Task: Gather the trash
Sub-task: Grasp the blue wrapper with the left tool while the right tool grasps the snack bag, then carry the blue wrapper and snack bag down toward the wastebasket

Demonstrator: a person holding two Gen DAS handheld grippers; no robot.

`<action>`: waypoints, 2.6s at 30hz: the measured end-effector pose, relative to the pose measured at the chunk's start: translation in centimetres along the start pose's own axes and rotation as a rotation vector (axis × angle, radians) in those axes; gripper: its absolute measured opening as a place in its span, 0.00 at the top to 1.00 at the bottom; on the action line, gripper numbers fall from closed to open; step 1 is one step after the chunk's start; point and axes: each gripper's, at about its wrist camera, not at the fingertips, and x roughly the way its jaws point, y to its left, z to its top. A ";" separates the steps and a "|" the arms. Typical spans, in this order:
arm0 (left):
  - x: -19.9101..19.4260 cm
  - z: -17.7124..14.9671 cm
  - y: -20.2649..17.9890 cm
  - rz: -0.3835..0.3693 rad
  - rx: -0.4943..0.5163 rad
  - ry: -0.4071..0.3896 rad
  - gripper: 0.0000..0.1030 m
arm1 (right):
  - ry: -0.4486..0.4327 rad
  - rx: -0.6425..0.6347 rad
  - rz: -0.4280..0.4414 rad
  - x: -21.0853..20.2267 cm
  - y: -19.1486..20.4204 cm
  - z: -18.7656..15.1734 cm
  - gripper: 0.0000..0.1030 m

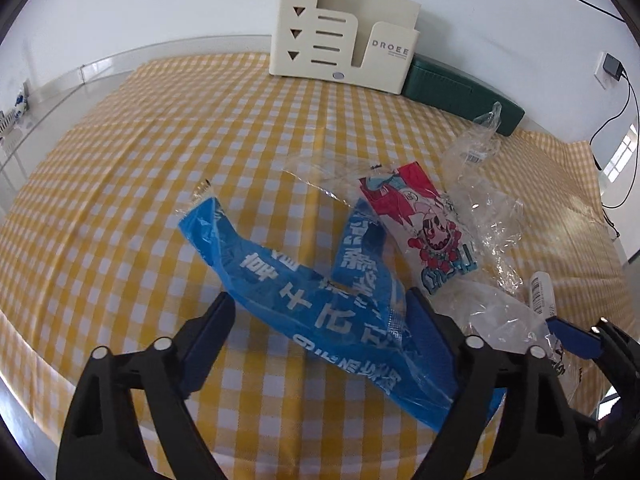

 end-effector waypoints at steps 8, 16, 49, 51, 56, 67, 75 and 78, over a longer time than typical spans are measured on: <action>0.7 0.5 0.1 0.005 0.028 0.009 0.62 | 0.037 -0.003 0.036 1.6 -0.7 0.3 0.89; 0.0 0.7 1.6 -0.018 0.003 -0.002 0.87 | -0.036 0.010 0.084 -0.5 -0.6 0.5 0.92; -12.8 -9.0 1.3 0.124 0.135 -0.184 0.95 | -0.119 -0.104 0.079 -7.6 7.7 -4.0 0.92; -13.5 -10.3 1.1 0.124 0.137 -0.187 0.95 | -0.123 -0.104 0.080 -8.4 8.3 -5.3 0.92; -15.1 -14.1 0.2 0.113 0.145 -0.191 0.95 | -0.111 -0.093 0.080 -10.1 9.4 -8.7 0.92; -15.7 -24.3 -1.5 0.127 0.112 -0.142 0.95 | -0.052 -0.096 0.115 -11.5 10.9 -17.0 0.92; -13.7 -31.9 -2.2 0.130 0.067 -0.066 0.95 | 0.024 -0.070 0.169 -11.0 10.5 -24.1 0.92; -13.1 -34.6 -2.5 0.132 0.052 -0.051 0.95 | 0.060 -0.058 0.188 -10.7 10.2 -26.7 0.92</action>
